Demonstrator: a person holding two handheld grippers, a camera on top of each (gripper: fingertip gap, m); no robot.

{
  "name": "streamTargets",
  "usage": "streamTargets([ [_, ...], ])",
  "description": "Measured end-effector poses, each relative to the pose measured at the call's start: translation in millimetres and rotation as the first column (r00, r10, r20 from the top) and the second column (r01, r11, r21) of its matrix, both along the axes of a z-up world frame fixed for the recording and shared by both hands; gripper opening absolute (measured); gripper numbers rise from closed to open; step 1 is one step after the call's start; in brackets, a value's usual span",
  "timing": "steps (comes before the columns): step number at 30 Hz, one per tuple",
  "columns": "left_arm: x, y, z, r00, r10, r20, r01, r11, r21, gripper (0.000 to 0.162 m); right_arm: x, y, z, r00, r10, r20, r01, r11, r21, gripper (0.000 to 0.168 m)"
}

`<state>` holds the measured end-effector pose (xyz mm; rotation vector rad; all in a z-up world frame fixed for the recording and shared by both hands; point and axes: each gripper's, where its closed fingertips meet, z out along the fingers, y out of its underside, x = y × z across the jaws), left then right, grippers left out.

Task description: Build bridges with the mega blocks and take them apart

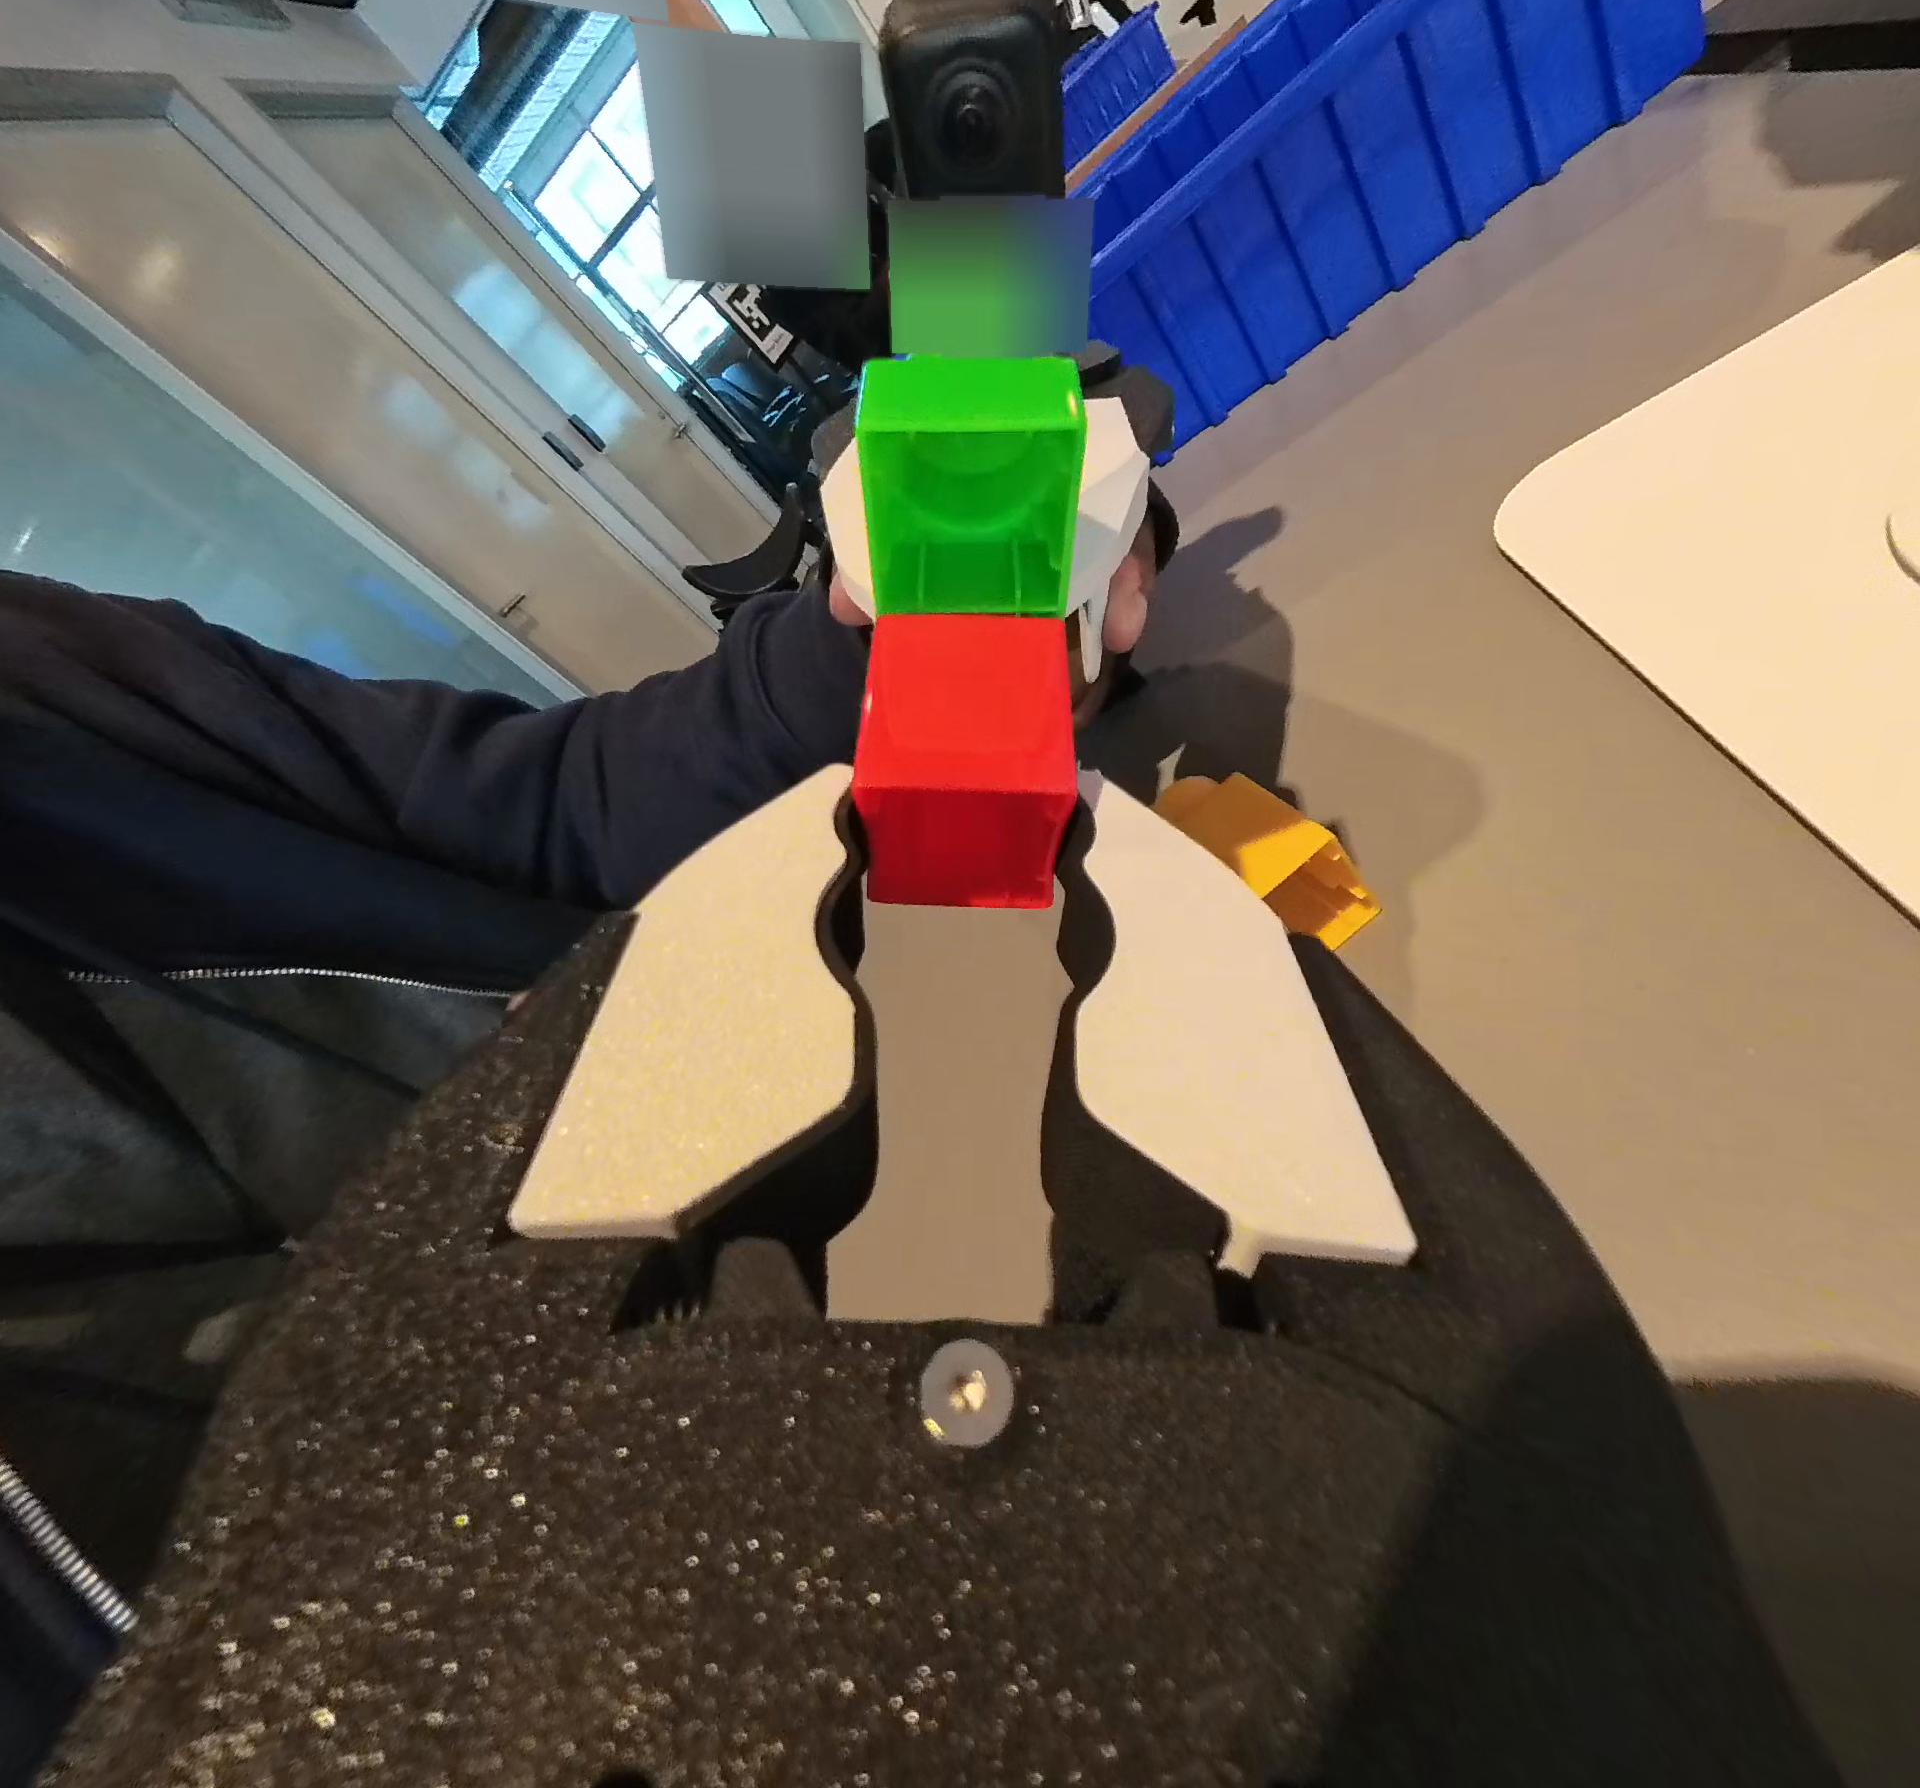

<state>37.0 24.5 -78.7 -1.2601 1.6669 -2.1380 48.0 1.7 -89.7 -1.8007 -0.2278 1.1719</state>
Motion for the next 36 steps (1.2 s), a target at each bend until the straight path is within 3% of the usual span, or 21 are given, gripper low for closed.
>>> streamTargets([
  [6,-1.0,0.1,4.8,1.0,-0.004,0.015,0.004,1.0,-0.018,0.029,-13.1,-1.2,-11.9,0.996,0.039,0.086,-0.037,0.999,-0.019,0.035],
  [16,-5.8,8.3,20.3,0.996,0.025,0.08,-0.022,0.999,-0.034,0.028,-20.6,7.1,-1.0,0.997,-0.018,0.081,0.015,0.999,0.036,0.035],
  [21,-3.7,25.1,32.9,0.981,0.13,0.144,-0.114,0.987,-0.11,0.049,-15.1,8.9,5.3,0.994,-0.058,0.092,0.05,0.995,0.086,0.035],
  [26,-0.6,13.3,21.8,0.99,0.092,0.107,-0.086,0.994,-0.061,0.066,-6.1,14.0,15.6,0.985,-0.143,0.093,0.127,0.979,0.161,0.035],
  [30,8.5,0.2,18.8,0.99,0.089,0.111,-0.082,0.995,-0.065,0.062,-9.9,14.7,15.6,0.985,-0.144,0.098,0.126,0.976,0.176,0.035],
  [36,7.3,-6.8,18.8,0.994,0.045,0.104,-0.036,0.995,-0.09,0.042,-17.1,15.7,11.2,0.985,-0.129,0.116,0.108,0.98,0.169,0.035],
])
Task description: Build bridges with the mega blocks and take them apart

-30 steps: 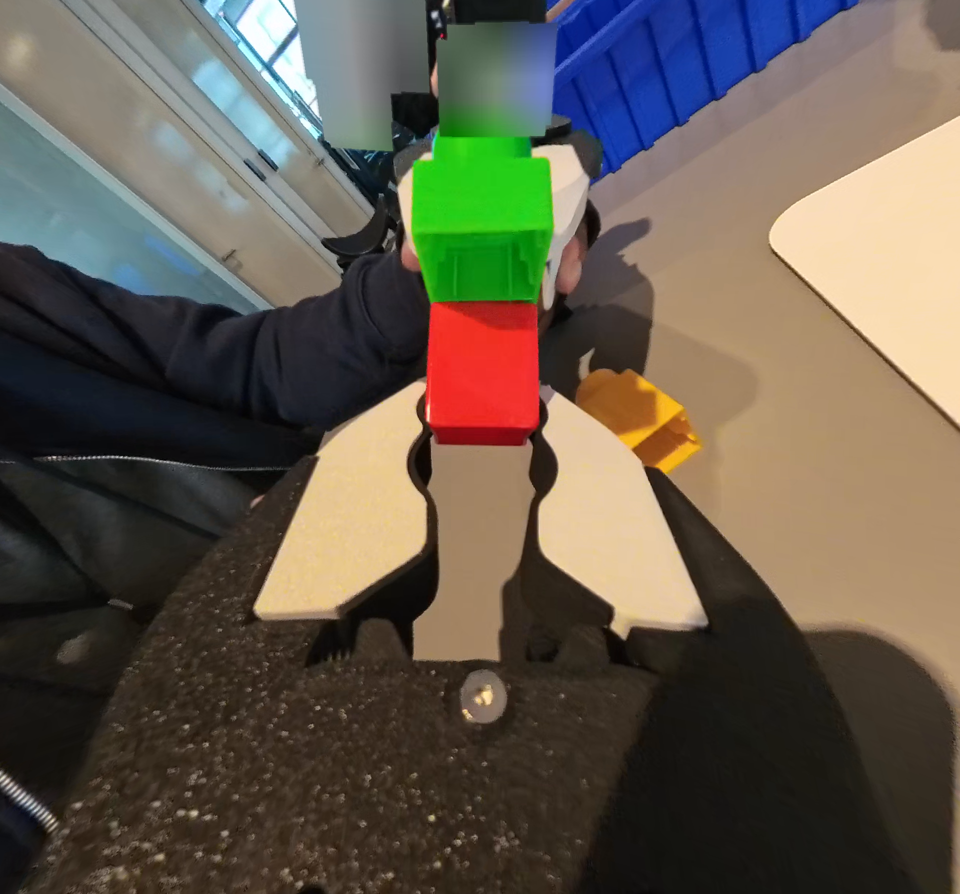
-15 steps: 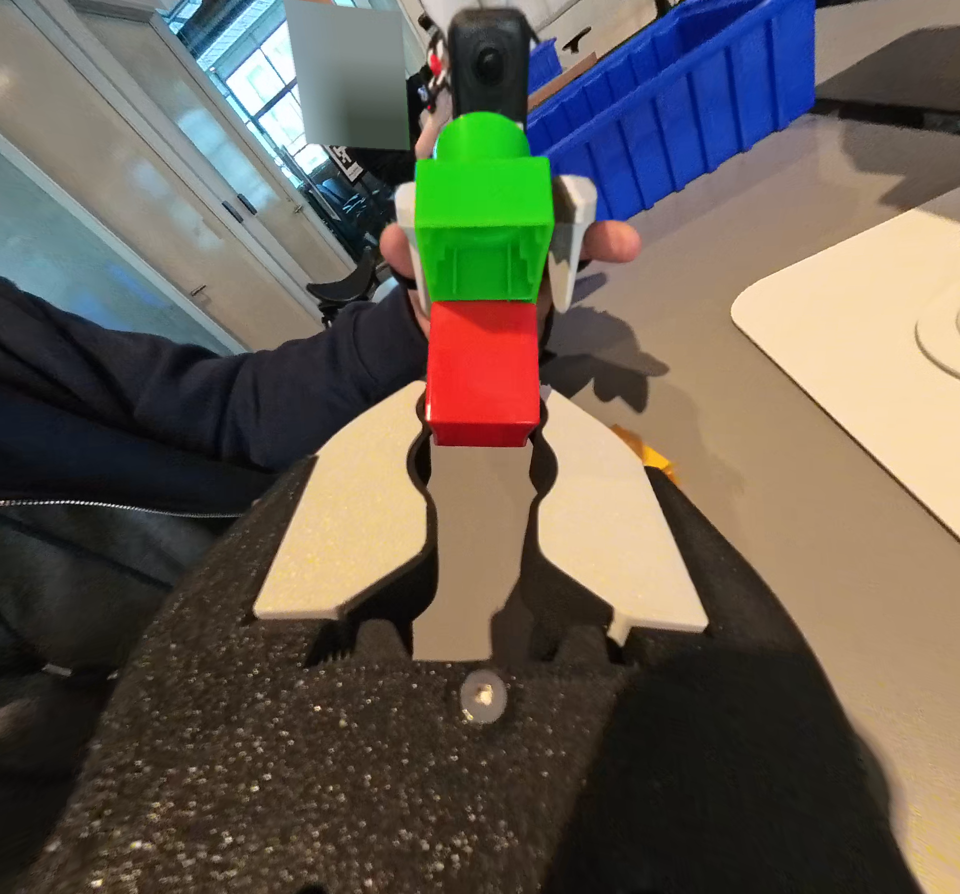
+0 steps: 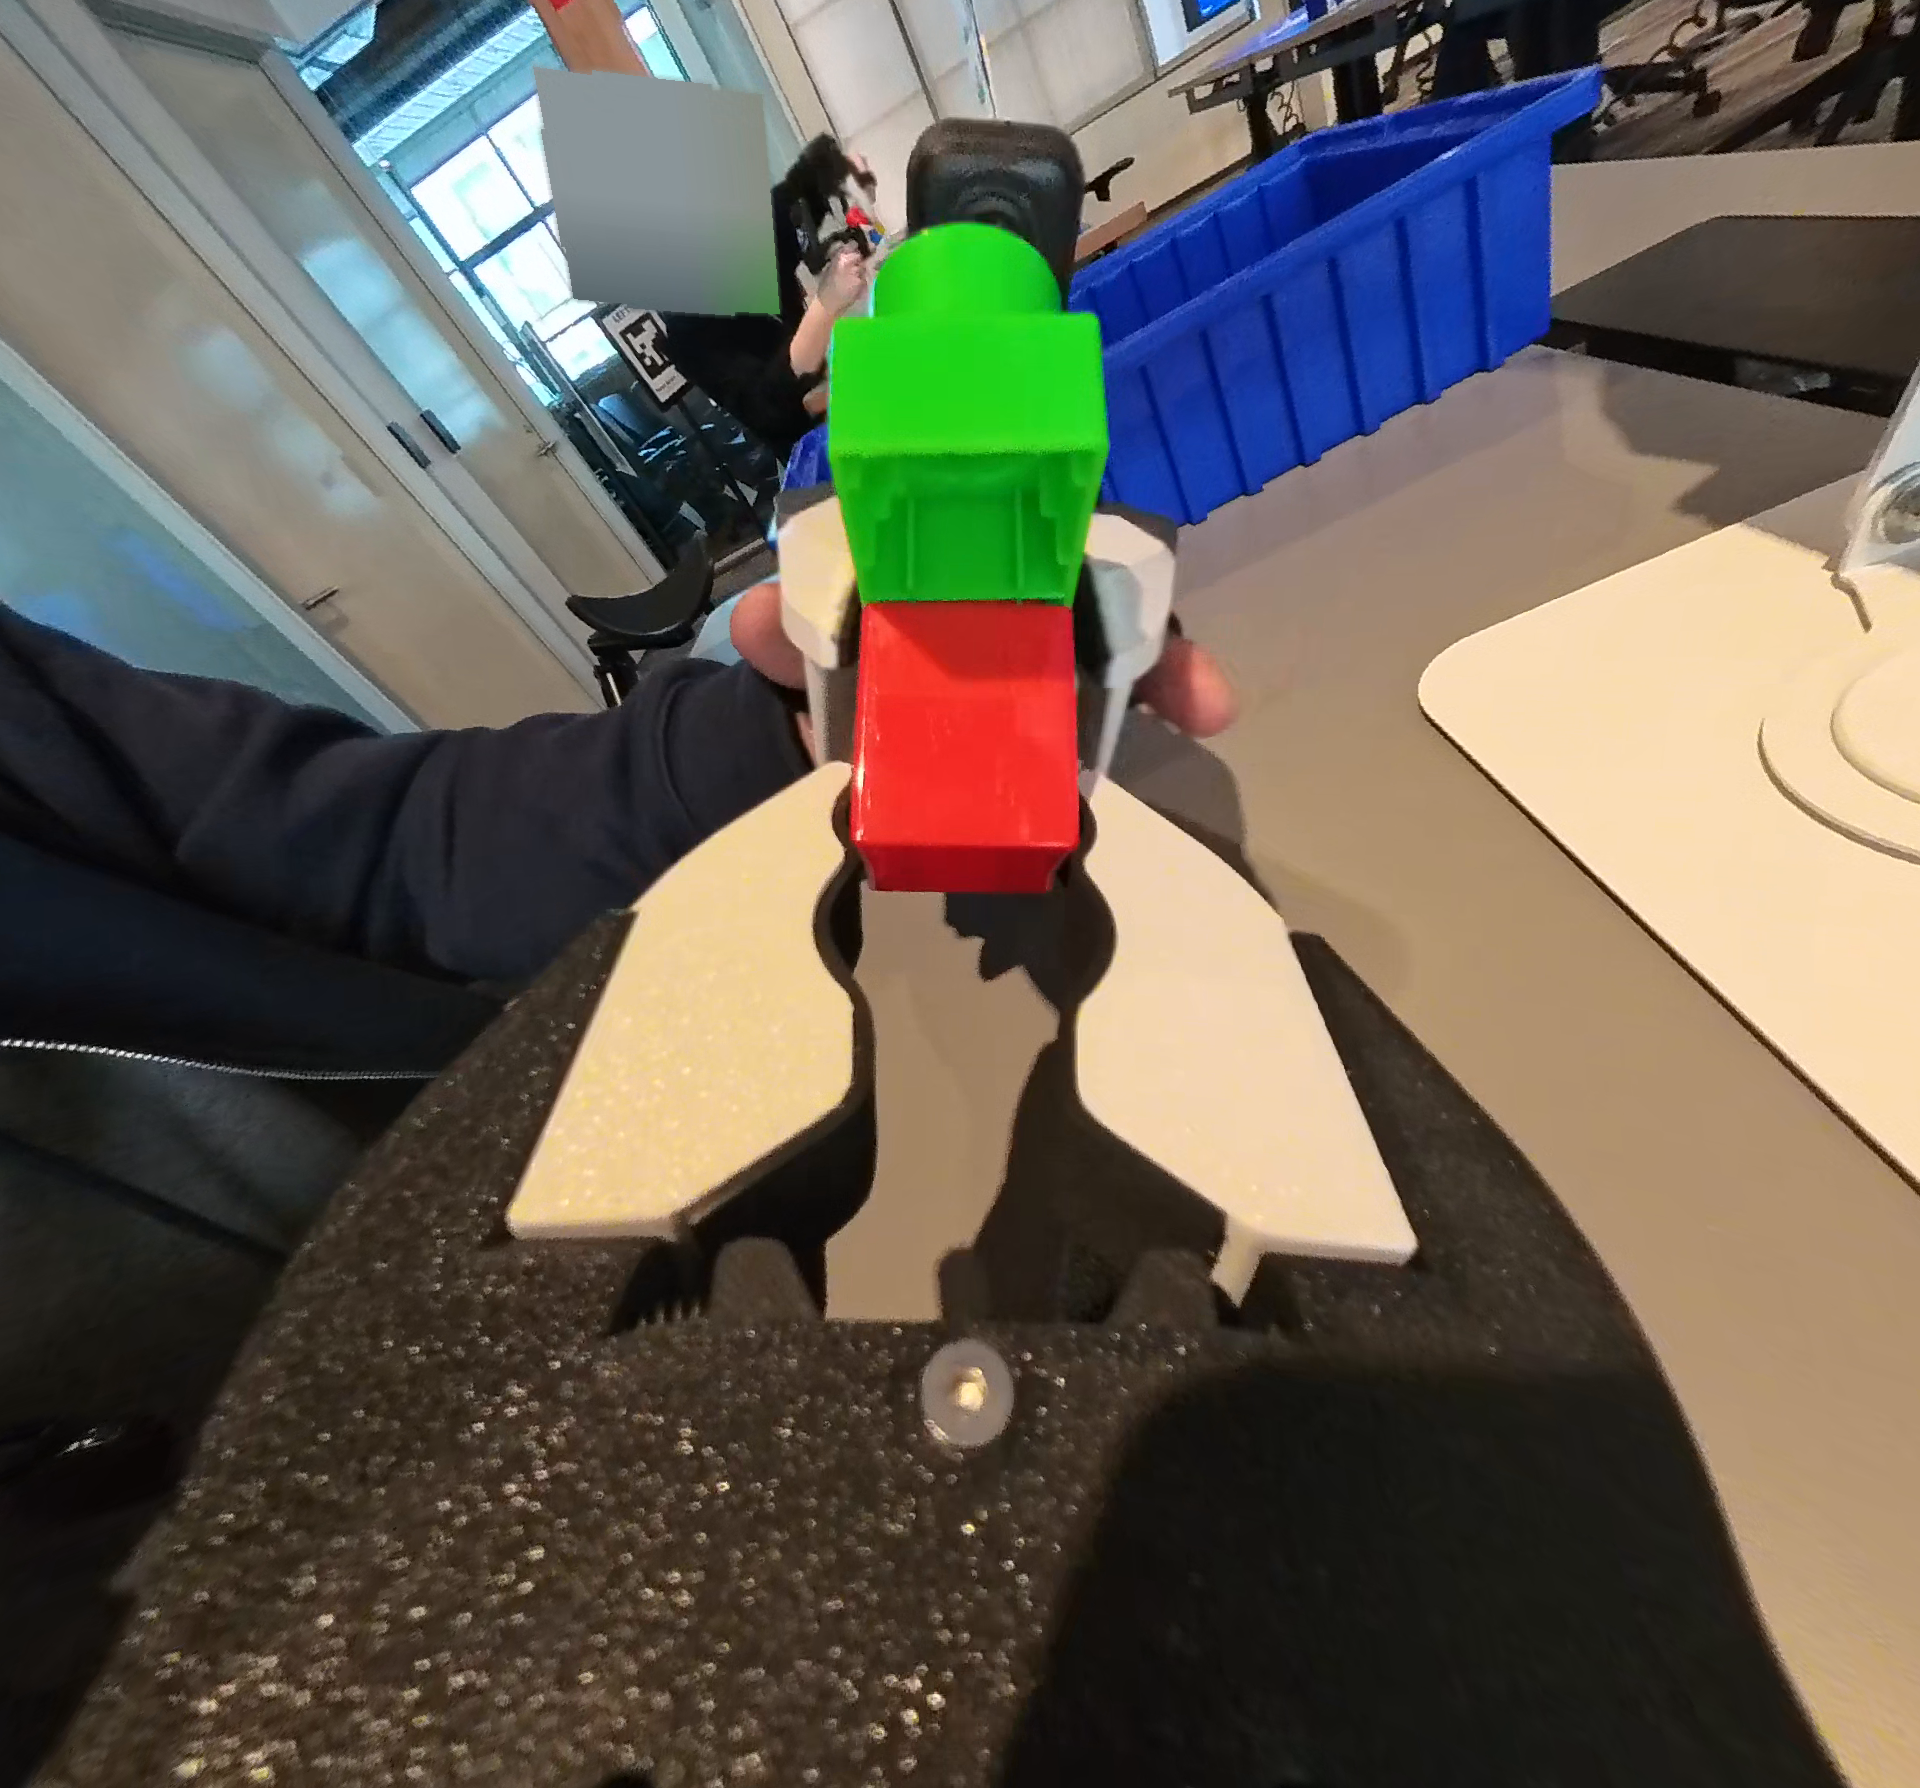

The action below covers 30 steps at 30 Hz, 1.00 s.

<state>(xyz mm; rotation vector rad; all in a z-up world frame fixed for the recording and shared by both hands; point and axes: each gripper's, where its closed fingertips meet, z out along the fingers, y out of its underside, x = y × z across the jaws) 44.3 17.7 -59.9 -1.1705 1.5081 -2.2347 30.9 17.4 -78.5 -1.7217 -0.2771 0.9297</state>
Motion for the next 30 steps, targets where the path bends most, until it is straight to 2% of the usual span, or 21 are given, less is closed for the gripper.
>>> streamTargets([
  [1,-0.5,-0.5,0.2,1.0,-0.008,0.0,0.008,1.0,-0.001,0.037,0.2,0.4,-0.8,1.0,-0.003,0.0,0.003,1.0,-0.004,0.035],
  [7,-0.2,-0.9,1.0,1.0,0.001,0.026,-0.001,1.0,0.025,0.036,0.5,0.2,0.0,1.0,-0.01,0.001,0.01,1.0,0.008,0.036],
  [10,-0.8,9.4,11.9,0.997,0.045,0.065,-0.043,0.999,-0.031,0.036,7.3,2.0,-2.8,0.997,-0.055,0.056,0.053,0.998,0.032,0.054],
  [12,-4.0,26.9,18.3,0.991,0.103,0.088,-0.099,0.994,-0.053,0.036,14.6,2.0,-13.4,0.986,-0.07,0.151,0.066,0.997,0.026,0.061],
  [14,-8.6,45.5,16.8,0.985,0.154,0.082,-0.152,0.988,-0.029,0.036,23.7,2.6,-32.7,0.947,-0.084,0.31,0.08,0.996,0.026,0.063],
  [17,-14.3,65.7,12.6,0.976,0.207,0.067,-0.208,0.978,0.009,0.036,30.7,1.8,-72.5,0.821,-0.019,0.57,0.039,0.999,-0.024,0.07],
  [20,-17.6,72.0,15.1,0.974,0.214,0.073,-0.213,0.977,-0.016,0.036,25.0,6.5,-82.5,0.743,0.029,0.668,-0.03,1.0,-0.009,0.074],
  [23,-15.4,64.9,8.0,0.981,0.186,0.053,-0.187,0.982,0.016,0.036,24.2,16.8,-84.7,0.703,0.041,0.71,-0.073,0.997,0.015,0.073],
  [26,-13.1,54.8,1.5,0.989,0.145,0.04,-0.147,0.988,0.038,0.036,22.4,24.7,-86.1,0.699,0.079,0.711,-0.118,0.993,0.005,0.066],
  [30,-10.8,50.9,-3.4,0.991,0.131,0.031,-0.132,0.99,0.042,0.036,14.1,20.7,-99.2,0.633,0.15,0.759,-0.168,0.984,-0.055,0.04],
])
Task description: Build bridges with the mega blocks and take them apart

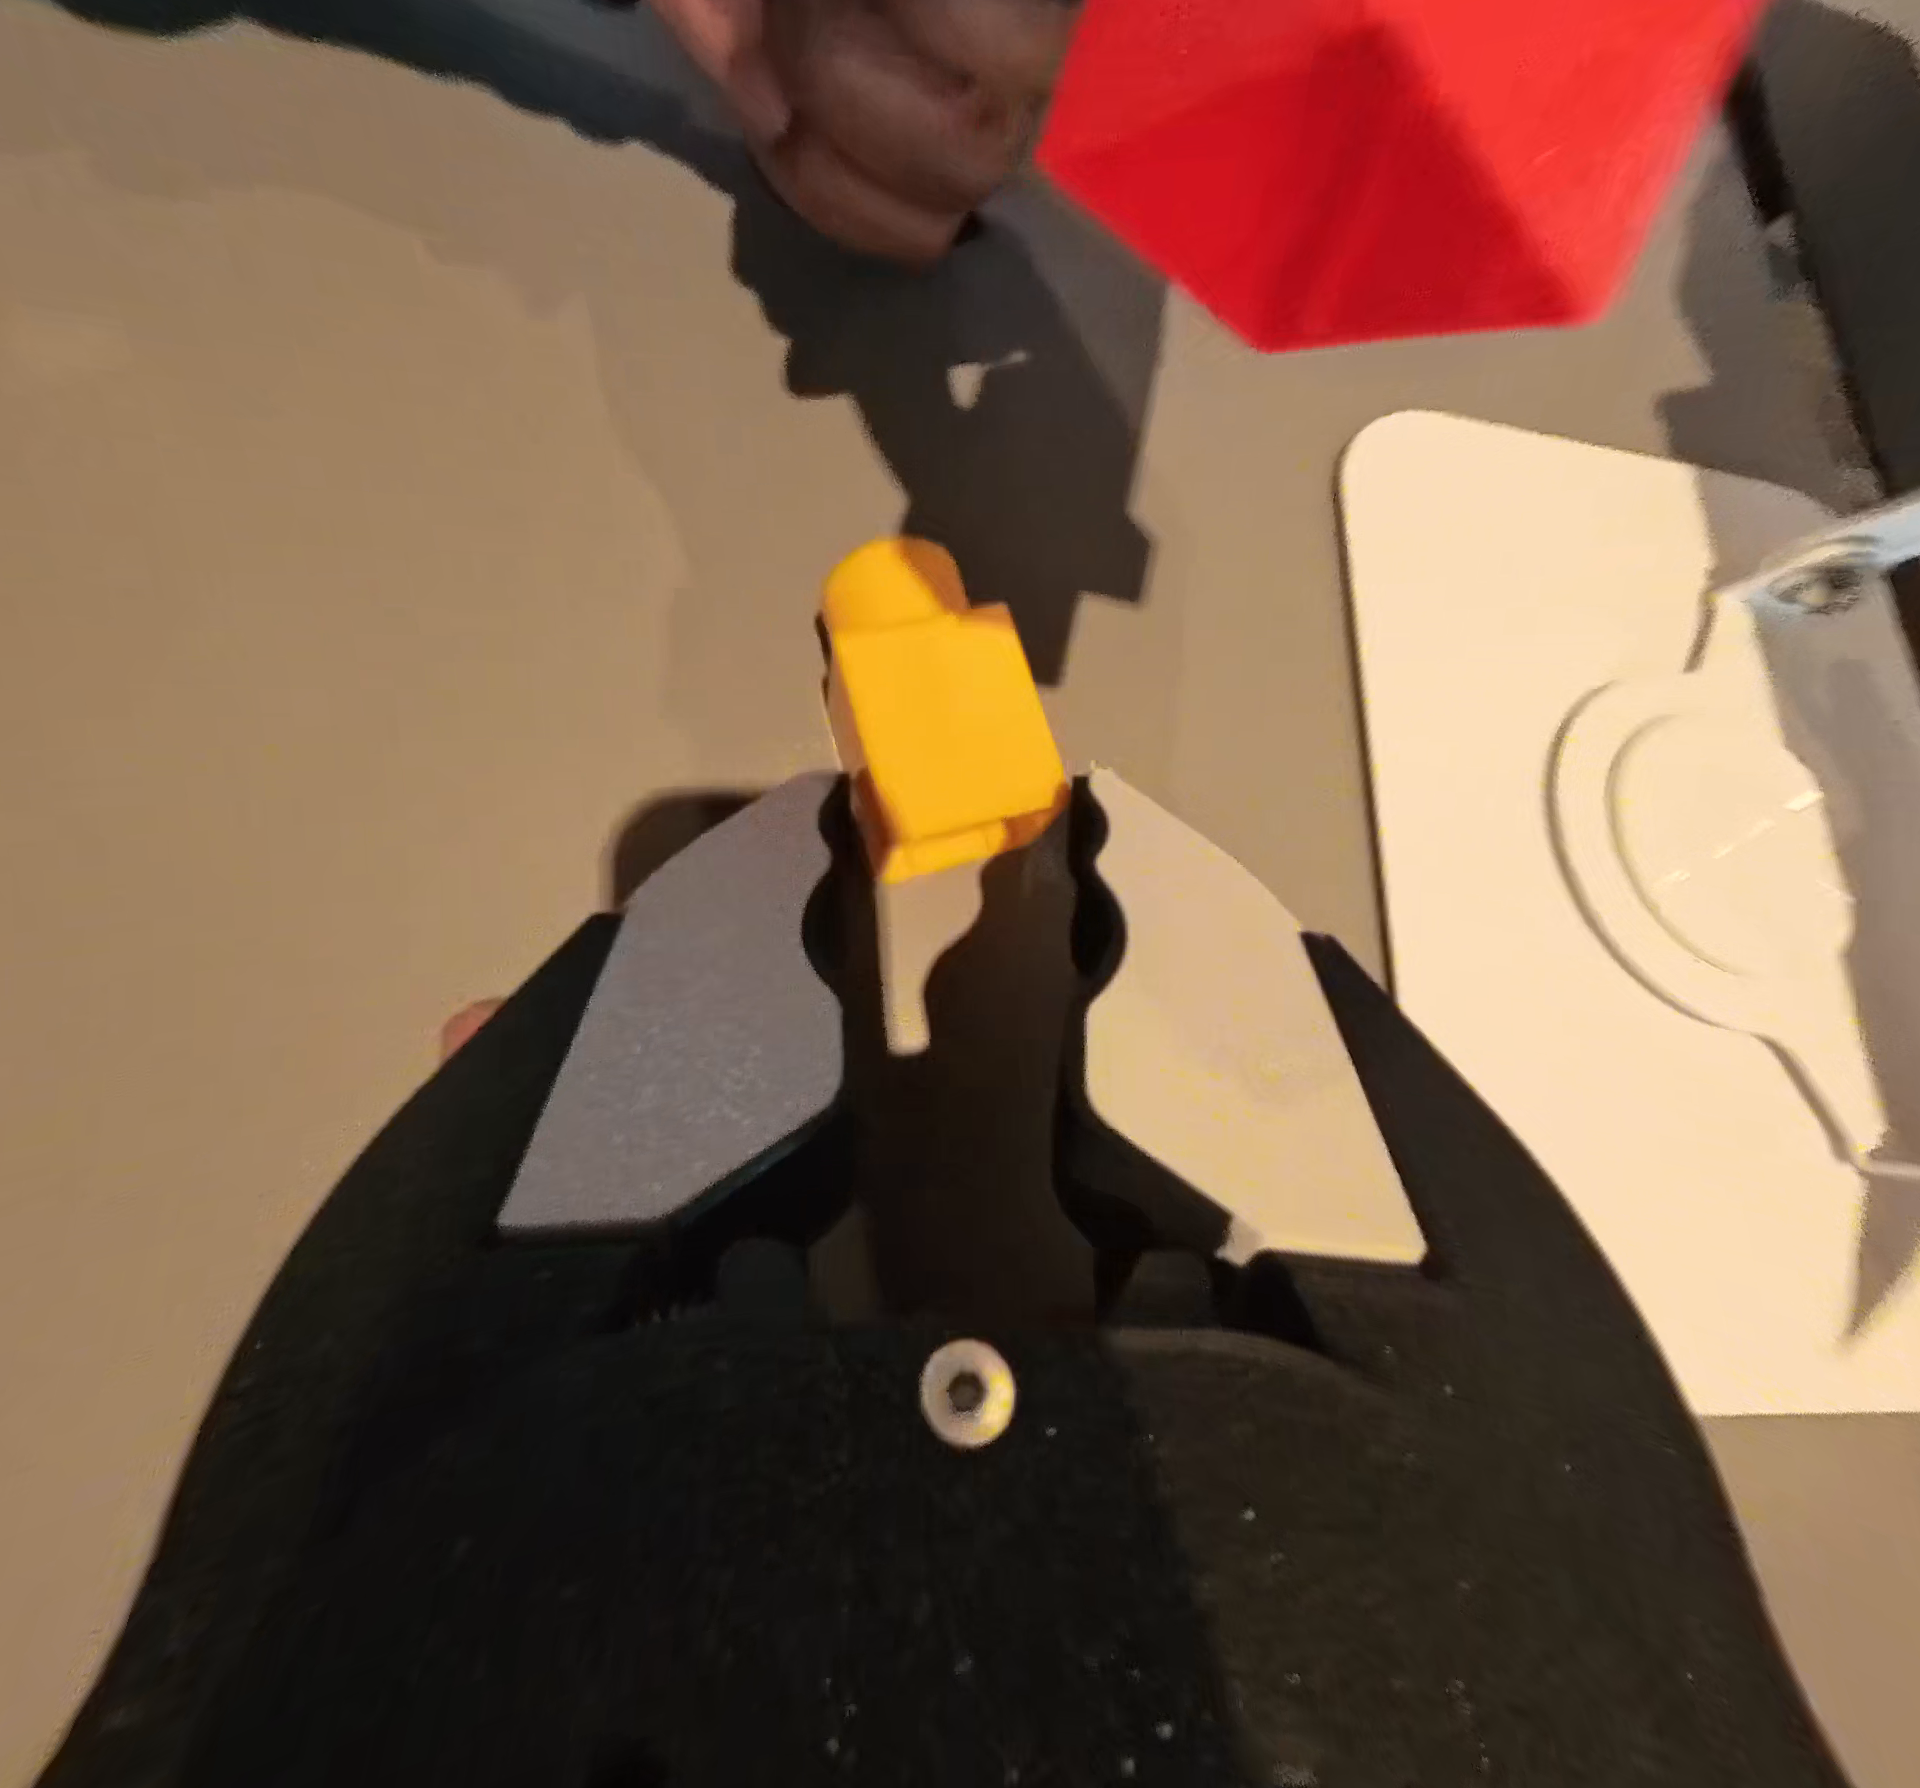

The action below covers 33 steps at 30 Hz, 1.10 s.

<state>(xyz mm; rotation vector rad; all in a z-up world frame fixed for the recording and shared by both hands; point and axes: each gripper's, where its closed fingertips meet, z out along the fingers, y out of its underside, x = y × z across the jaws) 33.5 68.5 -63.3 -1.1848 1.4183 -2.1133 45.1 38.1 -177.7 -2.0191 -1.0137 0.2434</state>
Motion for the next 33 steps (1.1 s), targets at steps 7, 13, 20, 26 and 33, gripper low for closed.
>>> streamTargets([
  [7,2.3,0.9,-4.6,1.0,0.006,-0.012,-0.006,1.0,0.001,0.036,-12.1,3.9,-9.6,0.997,-0.018,0.077,0.019,1.0,-0.02,0.04],
  [13,2.0,4.9,-6.8,1.0,0.016,-0.019,-0.016,1.0,0.0,0.036,-14.1,0.8,-5.9,0.999,0.006,0.043,-0.006,1.0,-0.017,0.057],
  [20,4.1,0.7,-11.3,0.999,0.001,-0.032,0.0,1.0,0.007,0.036,-21.4,3.2,-6.5,1.0,0.017,-0.002,-0.017,0.998,-0.066,0.038],
  [26,2.7,3.2,-7.8,1.0,0.024,0.005,-0.024,1.0,0.016,0.036,-22.1,9.4,5.4,0.995,-0.063,-0.073,0.062,0.998,-0.014,0.037],
  [33,-4.8,13.9,6.5,0.987,0.071,0.147,-0.07,0.997,-0.012,0.036,25.3,-15.7,76.3,0.787,-0.147,-0.599,0.273,0.954,0.125,0.036],
])
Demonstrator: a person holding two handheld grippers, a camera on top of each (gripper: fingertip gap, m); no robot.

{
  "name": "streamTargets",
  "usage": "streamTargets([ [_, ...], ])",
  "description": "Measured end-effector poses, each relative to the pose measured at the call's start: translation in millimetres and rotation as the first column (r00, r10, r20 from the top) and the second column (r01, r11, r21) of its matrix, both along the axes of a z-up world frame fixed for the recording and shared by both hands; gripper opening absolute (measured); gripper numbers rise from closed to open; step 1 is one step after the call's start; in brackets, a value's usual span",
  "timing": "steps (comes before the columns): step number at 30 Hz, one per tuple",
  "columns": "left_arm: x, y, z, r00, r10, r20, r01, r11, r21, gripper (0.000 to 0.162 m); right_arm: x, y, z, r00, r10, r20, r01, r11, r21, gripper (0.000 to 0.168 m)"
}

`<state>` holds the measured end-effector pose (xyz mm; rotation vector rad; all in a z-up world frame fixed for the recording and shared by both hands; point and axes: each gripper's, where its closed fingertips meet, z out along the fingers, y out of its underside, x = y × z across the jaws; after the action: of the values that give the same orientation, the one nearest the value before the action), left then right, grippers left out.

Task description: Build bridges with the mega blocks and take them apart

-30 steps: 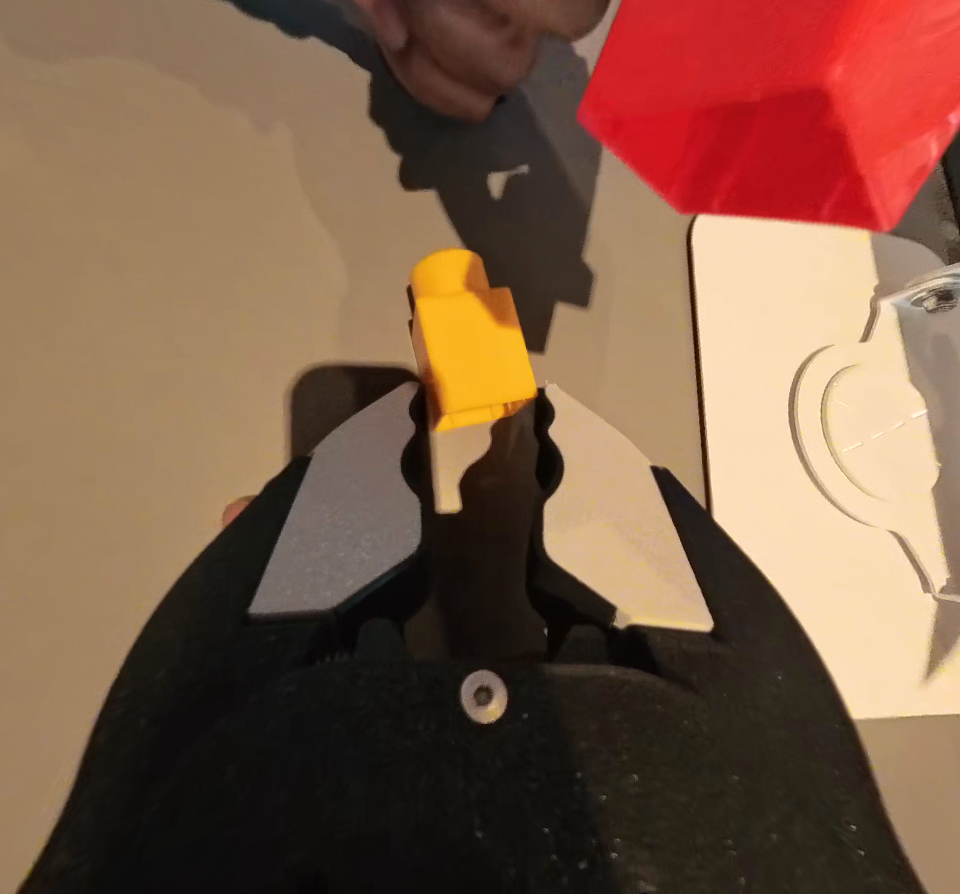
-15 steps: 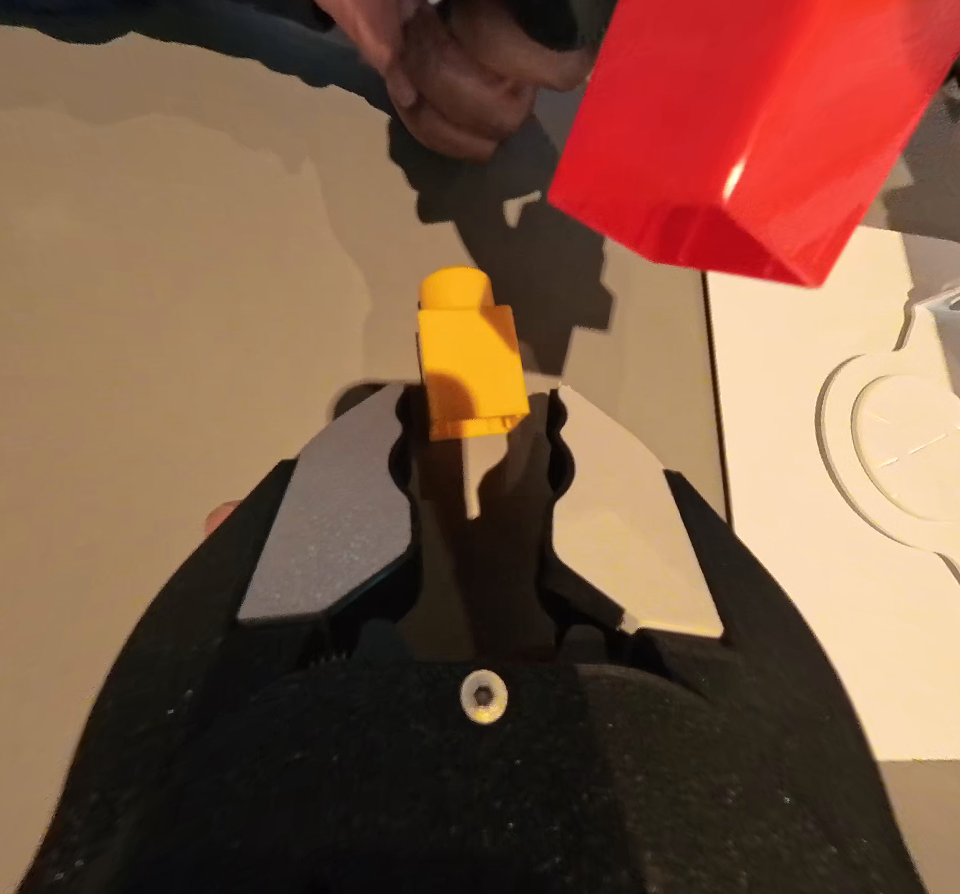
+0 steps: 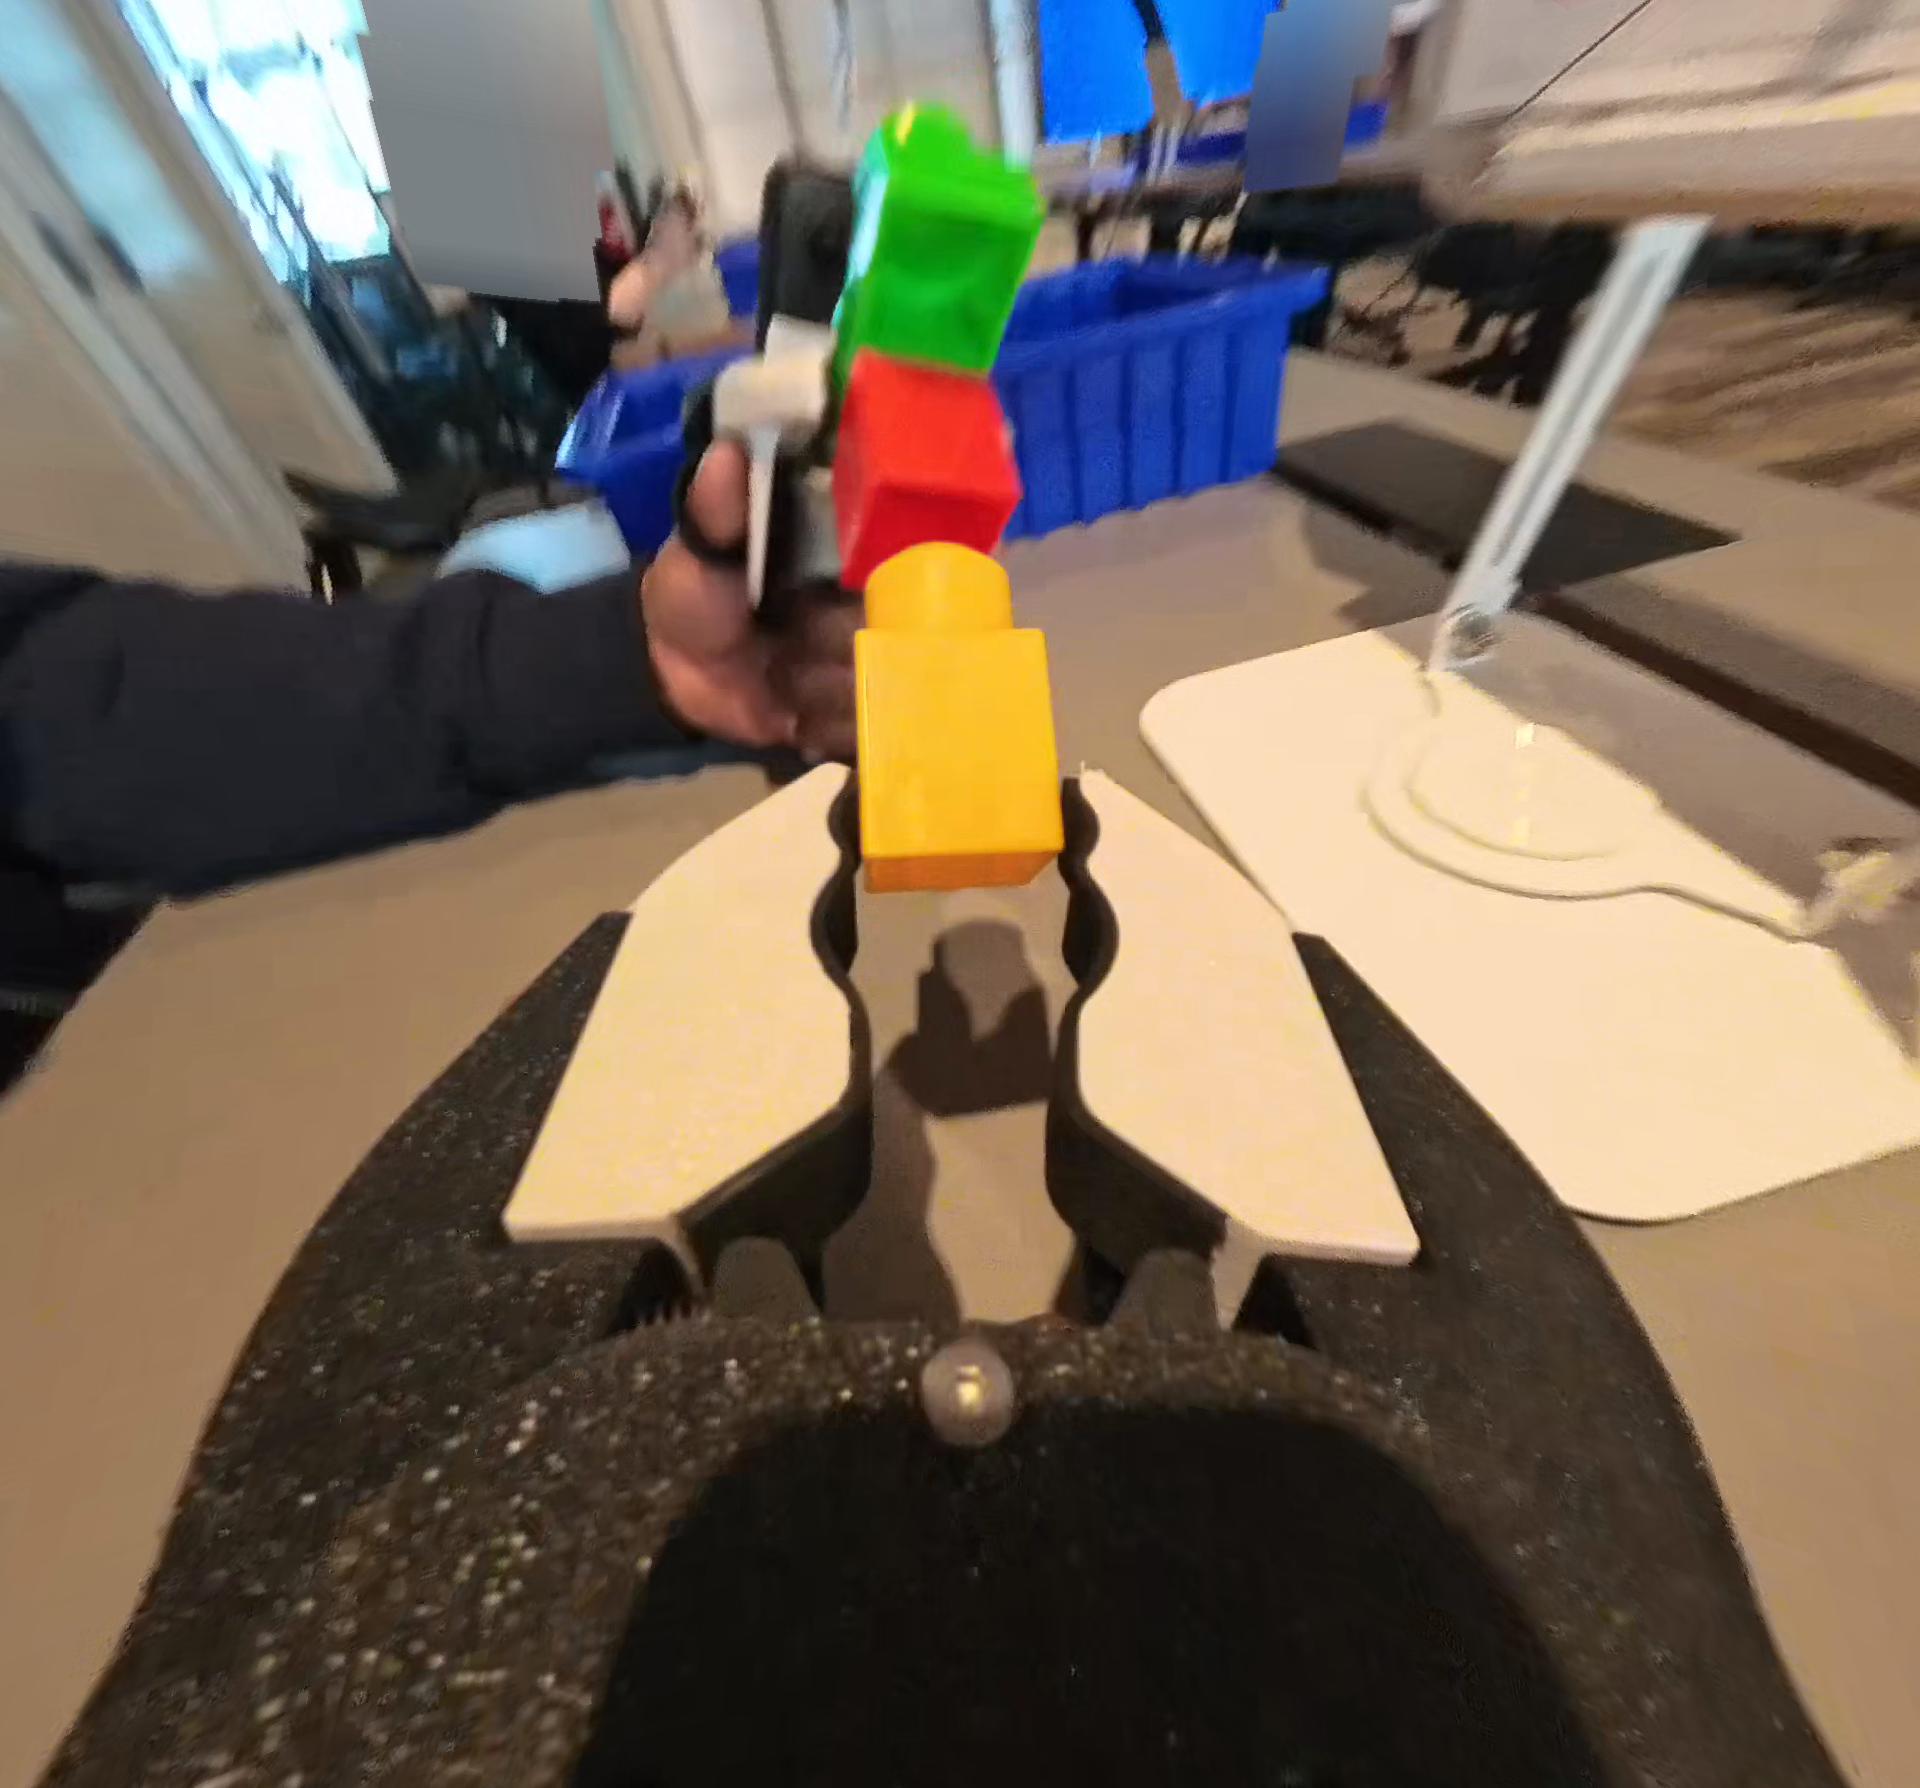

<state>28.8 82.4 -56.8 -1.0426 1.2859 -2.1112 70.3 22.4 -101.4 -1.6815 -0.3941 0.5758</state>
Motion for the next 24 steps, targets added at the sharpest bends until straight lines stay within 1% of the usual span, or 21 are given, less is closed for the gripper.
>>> streamTargets([
  [2,3.3,-7.0,-2.7,1.0,-0.007,-0.002,0.007,0.999,0.046,0.036,12.7,0.5,13.9,0.996,-0.025,-0.091,0.03,0.998,0.062,0.036],
  [4,9.2,-14.8,-9.2,0.999,-0.003,-0.033,0.006,0.994,0.107,0.036,12.2,0.7,20.6,0.989,0.018,-0.145,-0.004,0.995,0.097,0.036],
  [9,15.9,-33.5,-24.2,0.995,-0.009,-0.095,0.032,0.968,0.247,0.036,1.0,5.0,15.0,0.996,0.049,-0.078,-0.041,0.994,0.097,0.036],
  [17,8.9,-42.7,-33.3,0.984,-0.087,-0.156,0.129,0.949,0.286,0.036,-8.5,1.3,9.7,0.987,0.139,-0.082,-0.135,0.989,0.052,0.036],
  [24,10.2,-43.2,-38.0,0.978,-0.091,-0.187,0.145,0.943,0.3,0.036,-6.7,3.8,9.3,0.987,0.13,-0.096,-0.126,0.991,0.04,0.036],
])
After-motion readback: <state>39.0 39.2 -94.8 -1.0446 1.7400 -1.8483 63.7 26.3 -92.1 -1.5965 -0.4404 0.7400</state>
